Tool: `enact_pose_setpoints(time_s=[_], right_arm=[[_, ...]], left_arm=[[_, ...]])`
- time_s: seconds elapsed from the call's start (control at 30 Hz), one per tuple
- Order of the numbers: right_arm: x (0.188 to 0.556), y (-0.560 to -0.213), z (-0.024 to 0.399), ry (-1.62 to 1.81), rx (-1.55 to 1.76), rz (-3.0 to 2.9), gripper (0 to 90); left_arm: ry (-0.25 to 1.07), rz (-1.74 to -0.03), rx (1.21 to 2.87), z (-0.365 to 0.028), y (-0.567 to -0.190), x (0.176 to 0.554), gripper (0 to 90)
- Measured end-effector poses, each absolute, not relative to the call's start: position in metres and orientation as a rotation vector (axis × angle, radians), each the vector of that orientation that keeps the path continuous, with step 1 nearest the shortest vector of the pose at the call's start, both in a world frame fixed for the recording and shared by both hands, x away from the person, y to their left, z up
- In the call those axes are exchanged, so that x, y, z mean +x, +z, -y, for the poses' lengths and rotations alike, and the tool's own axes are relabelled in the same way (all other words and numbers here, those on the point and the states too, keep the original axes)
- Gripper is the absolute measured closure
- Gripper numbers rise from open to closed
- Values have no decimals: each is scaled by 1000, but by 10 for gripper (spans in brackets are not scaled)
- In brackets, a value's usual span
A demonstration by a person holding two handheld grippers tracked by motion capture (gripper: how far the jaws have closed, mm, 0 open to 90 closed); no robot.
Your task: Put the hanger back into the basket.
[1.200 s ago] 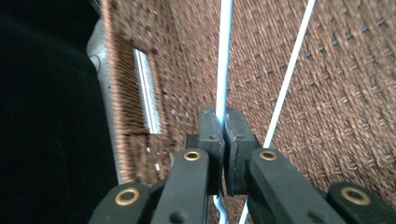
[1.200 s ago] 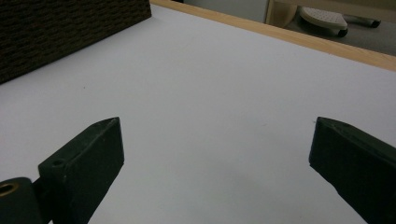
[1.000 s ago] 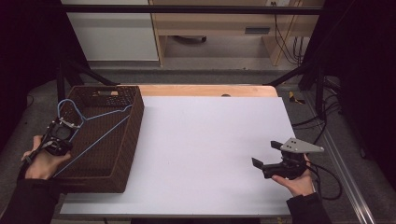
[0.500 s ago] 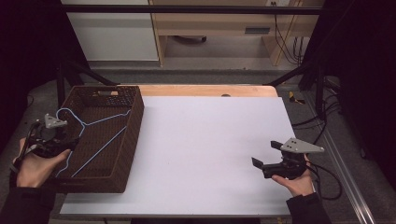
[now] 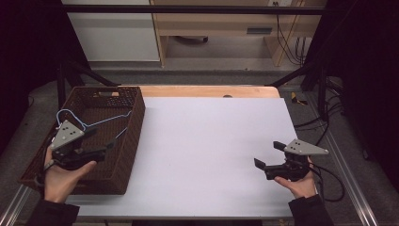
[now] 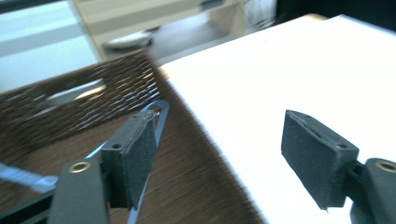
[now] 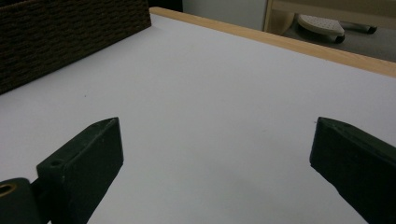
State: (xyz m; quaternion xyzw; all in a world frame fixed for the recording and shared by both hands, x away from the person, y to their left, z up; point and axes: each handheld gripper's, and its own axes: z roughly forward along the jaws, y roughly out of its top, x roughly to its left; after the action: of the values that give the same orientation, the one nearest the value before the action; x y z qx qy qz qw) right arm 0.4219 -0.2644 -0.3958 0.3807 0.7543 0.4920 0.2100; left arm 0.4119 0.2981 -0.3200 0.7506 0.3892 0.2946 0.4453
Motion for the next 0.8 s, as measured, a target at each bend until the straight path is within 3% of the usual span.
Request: enact_pose_setpoints(time_s=[0.37, 0.8], right_arm=[[419, -396, 267, 1395, 1051, -2070, 29], [417, -397, 269, 1408, 1049, -2062, 29]], left_arm=[[571, -827, 1821, -251, -346, 404, 100], [531, -795, 1831, -232, -378, 407, 74]])
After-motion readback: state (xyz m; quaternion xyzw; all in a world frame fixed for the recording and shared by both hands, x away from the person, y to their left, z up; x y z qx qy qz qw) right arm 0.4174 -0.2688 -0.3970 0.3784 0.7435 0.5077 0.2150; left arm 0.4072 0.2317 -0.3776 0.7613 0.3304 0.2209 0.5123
